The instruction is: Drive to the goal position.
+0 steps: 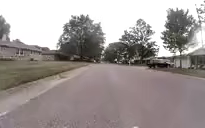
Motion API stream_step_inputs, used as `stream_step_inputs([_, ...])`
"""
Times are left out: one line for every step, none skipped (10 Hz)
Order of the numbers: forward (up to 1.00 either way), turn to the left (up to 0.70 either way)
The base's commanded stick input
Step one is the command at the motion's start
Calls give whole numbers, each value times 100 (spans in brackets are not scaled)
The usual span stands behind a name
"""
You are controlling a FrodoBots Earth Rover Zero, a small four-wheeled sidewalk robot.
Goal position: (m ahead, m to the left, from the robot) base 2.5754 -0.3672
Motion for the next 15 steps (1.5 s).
stream_step_inputs([70,0])
stream_step_inputs([70,0])
stream_step_inputs([70,0])
stream_step_inputs([70,0])
stream_step_inputs([70,0])
stream_step_inputs([70,0])
stream_step_inputs([70,0])
stream_step_inputs([70,0])
stream_step_inputs([70,0])
stream_step_inputs([70,0])
stream_step_inputs([70,0])
stream_step_inputs([70,0])
stream_step_inputs([70,0])
stream_step_inputs([70,0])
stream_step_inputs([70,0])
